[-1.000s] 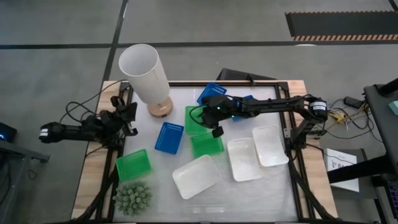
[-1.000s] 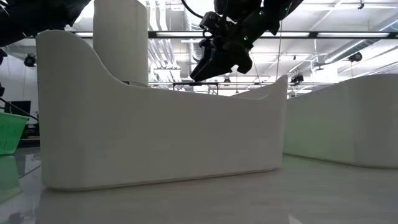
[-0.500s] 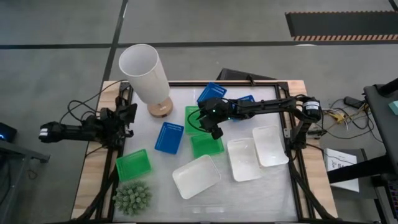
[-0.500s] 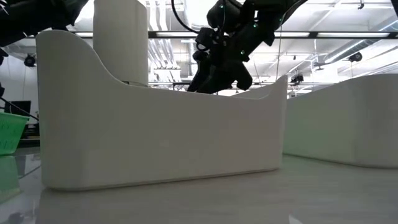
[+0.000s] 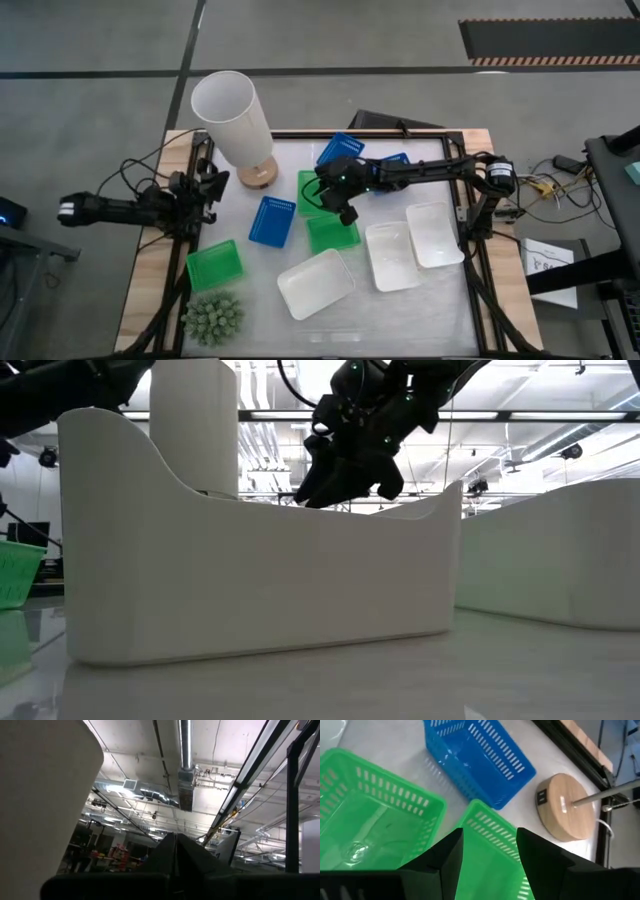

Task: Stack baskets by color
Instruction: Stack the top green bin on top of the bottom right green bin

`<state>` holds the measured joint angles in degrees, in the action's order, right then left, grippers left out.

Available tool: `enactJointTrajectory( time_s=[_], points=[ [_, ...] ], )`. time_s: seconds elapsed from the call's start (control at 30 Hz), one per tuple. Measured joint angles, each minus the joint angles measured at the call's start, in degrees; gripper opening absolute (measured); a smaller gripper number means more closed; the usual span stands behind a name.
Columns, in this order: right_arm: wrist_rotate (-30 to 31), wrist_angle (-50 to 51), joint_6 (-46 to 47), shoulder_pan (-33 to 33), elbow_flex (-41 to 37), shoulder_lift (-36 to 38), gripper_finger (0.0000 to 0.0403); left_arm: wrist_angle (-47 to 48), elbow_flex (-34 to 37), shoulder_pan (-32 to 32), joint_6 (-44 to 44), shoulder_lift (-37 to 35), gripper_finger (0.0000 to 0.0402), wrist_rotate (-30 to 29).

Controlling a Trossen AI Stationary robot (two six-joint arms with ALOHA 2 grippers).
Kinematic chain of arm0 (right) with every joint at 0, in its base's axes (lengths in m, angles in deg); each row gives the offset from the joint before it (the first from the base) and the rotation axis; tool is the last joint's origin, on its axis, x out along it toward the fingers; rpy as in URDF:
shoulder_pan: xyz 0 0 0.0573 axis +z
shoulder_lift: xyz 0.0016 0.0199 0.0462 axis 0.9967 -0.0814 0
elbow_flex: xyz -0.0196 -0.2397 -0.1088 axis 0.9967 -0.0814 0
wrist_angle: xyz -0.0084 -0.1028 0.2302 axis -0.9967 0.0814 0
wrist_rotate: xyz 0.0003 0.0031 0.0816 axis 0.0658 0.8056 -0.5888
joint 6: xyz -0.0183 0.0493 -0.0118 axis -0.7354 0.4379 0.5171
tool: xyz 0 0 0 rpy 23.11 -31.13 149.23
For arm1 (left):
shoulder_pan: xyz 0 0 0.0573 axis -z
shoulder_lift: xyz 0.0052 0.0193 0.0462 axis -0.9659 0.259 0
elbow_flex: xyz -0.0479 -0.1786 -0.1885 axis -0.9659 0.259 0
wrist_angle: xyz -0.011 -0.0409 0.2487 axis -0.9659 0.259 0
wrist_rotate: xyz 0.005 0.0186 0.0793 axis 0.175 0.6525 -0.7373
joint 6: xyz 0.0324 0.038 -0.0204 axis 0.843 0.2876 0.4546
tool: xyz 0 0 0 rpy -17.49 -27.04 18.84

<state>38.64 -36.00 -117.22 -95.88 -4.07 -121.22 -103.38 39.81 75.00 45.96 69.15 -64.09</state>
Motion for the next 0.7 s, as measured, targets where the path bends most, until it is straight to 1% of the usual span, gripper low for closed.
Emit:
enactJointTrajectory(
  time_s=[0.2,0.27,0.47,0.57,0.7],
  points=[
    [-1.4,0.0,-1.2,-0.1,-0.5,0.0,0.0178,-2.5,-0.1,0.0,0.2,2.1,0.0,0.0],
    [-2.6,-0.1,-2.0,-0.3,-0.8,-0.7,0.0178,-2.8,-0.1,0.0,0.2,2.3,0.0,-0.1],
    [-3.5,0.1,-4.0,-0.6,-1.1,-1.7,0.0171,-2.7,-0.1,0.0,0.1,2.2,0.0,-0.1],
    [-4.0,-1.5,-5.0,-0.5,-1.1,-1.6,0.0168,-2.6,-0.1,0.0,0.1,2.3,0.0,-0.1],
    [-4.0,-4.7,-3.8,-0.3,-1.1,-2.5,0.0169,-2.6,-0.1,0.0,0.2,2.3,0.0,-0.3]
  ],
)
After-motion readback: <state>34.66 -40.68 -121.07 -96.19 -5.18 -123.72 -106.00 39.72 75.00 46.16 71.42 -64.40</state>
